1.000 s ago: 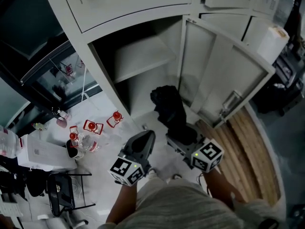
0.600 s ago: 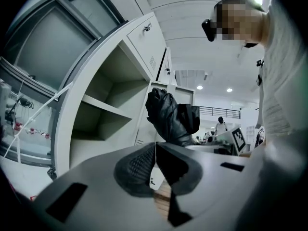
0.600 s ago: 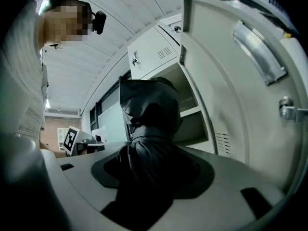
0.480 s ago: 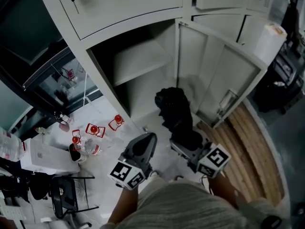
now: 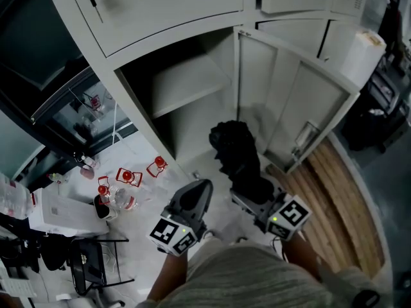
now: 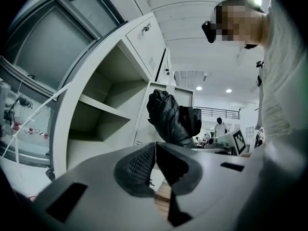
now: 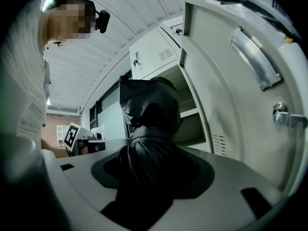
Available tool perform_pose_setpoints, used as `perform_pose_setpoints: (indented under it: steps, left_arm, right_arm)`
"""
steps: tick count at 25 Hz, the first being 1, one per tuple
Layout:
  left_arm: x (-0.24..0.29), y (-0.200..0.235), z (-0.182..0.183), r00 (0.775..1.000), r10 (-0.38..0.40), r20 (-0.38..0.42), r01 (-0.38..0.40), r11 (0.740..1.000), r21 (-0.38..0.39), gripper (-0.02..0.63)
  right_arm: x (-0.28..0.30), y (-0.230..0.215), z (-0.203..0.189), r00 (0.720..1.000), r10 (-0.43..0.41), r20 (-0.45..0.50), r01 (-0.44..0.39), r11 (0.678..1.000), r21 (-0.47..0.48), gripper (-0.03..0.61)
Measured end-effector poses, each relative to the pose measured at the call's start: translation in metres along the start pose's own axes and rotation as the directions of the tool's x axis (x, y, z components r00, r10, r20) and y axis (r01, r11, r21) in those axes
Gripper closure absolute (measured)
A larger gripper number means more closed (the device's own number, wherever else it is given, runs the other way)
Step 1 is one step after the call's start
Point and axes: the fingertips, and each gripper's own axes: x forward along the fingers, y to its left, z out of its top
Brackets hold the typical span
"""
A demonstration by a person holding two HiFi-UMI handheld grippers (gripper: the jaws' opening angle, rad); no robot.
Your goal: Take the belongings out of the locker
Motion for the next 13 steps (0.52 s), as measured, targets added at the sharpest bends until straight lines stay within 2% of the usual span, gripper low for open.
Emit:
perform_pose_setpoints:
  steps: [7,13]
  left_arm:
    - [0.000,0.001,-0.002,1.000,0.009,-0.003,-0.009,1.000,-0.005,0.609]
    - [-0.001,0.000,-0.006,1.000,0.013,-0.014,-0.014,1.000,-0.008,0.609]
  right_arm:
    - [-0.001,-0.011,-0.010,1.000,-0.010,0.007,0.011,1.000,-0.011,0.327]
    - [0.003,0.004,-0.002,1.000,0.024,-0.016,-0.024,1.000,0.011,0.327]
